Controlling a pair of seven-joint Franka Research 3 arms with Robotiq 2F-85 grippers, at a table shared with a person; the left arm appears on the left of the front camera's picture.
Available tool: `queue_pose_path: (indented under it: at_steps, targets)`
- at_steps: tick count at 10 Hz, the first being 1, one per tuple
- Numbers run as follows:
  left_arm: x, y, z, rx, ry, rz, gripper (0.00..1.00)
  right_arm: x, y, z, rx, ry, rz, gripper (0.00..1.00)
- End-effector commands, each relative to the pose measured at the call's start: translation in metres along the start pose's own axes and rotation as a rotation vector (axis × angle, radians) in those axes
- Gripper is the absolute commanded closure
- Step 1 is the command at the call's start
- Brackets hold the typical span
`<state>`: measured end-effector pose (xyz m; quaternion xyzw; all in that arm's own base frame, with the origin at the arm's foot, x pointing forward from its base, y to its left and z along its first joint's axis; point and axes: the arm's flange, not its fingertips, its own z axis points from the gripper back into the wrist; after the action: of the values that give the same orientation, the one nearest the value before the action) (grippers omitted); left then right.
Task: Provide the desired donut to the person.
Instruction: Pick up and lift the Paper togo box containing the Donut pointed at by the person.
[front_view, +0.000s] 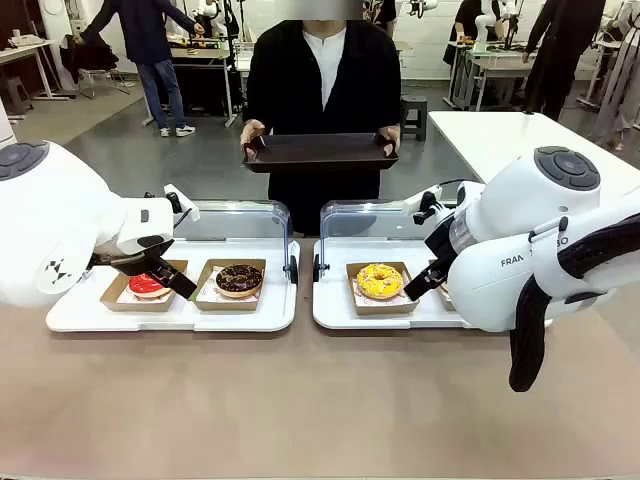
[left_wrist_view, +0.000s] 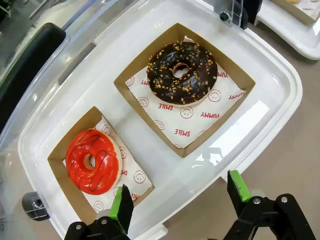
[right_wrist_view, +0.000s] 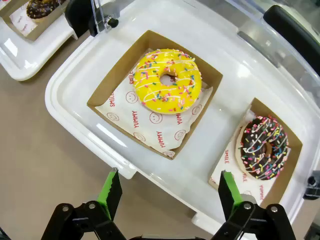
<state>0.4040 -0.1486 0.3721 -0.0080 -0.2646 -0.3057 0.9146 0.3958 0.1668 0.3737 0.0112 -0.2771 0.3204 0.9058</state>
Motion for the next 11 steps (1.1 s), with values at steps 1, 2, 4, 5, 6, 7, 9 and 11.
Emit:
queue_pose_path:
  at_steps: [1, 2, 4, 5, 6, 7, 9, 11]
  targets:
    - [0.0, -0.0001, 0.0, 0.0, 0.0, 0.0, 0.0, 0.0, 0.0, 0.0, 0.0, 0.0, 0.0, 0.0]
    - [0.0, -0.0001, 0.0, 0.0, 0.0, 0.0, 0.0, 0.0, 0.0, 0.0, 0.0, 0.0, 0.0, 0.0]
    - [0.0, -0.0001, 0.0, 0.0, 0.0, 0.0, 0.0, 0.0, 0.0, 0.0, 0.0, 0.0, 0.0, 0.0]
    - [0.0, -0.0001, 0.0, 0.0, 0.0, 0.0, 0.0, 0.0, 0.0, 0.0, 0.0, 0.0, 0.0, 0.0]
    - [0.0, -0.0001, 0.0, 0.0, 0.0, 0.0, 0.0, 0.0, 0.0, 0.0, 0.0, 0.0, 0.0, 0.0]
    - [0.0, -0.0001, 0.0, 0.0, 0.0, 0.0, 0.0, 0.0, 0.0, 0.0, 0.0, 0.0, 0.0, 0.0]
    - [0.0, -0.0001, 0.0, 0.0, 0.0, 0.0, 0.0, 0.0, 0.0, 0.0, 0.0, 0.0, 0.0, 0.0]
    - [0.0, -0.0001, 0.0, 0.0, 0.0, 0.0, 0.0, 0.0, 0.0, 0.0, 0.0, 0.0, 0.0, 0.0]
